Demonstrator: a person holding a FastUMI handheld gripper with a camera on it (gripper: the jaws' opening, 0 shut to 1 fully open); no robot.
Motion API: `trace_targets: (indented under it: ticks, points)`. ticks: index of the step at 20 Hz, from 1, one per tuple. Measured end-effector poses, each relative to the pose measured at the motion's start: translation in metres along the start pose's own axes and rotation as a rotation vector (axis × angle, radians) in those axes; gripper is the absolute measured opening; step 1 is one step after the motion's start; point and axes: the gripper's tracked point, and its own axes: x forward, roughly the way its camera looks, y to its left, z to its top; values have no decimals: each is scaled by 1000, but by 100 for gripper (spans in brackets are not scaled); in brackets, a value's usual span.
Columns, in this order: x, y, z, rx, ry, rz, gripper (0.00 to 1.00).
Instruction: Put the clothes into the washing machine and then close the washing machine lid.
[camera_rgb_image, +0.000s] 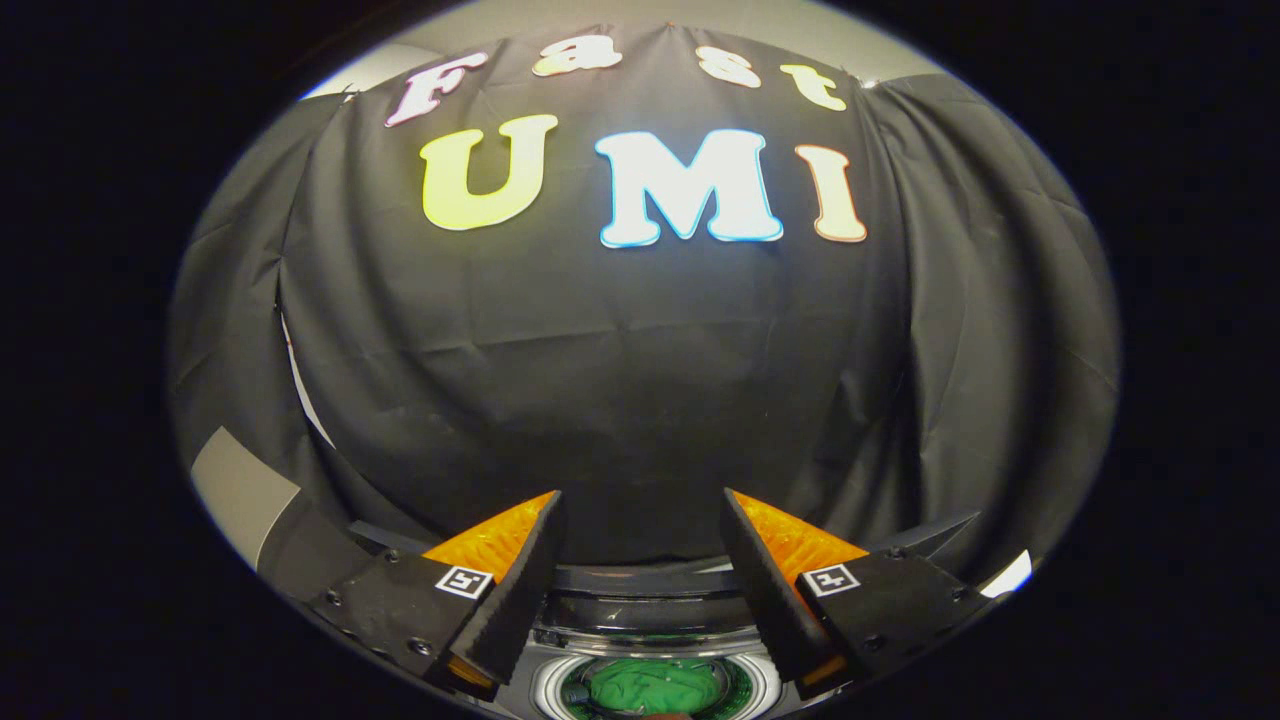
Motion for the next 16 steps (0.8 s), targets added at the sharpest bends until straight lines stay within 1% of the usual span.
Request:
trace_targets:
  ticks: [3,5,10,16]
  points:
    - [-19,0,-1,-5,-132,4,97]
    - [-30,1,-6,-5,-197,5,96]
    - [-60,2,-23,-11,-270,2,96]
    - [-97,3,-52,-9,-310,-8,96]
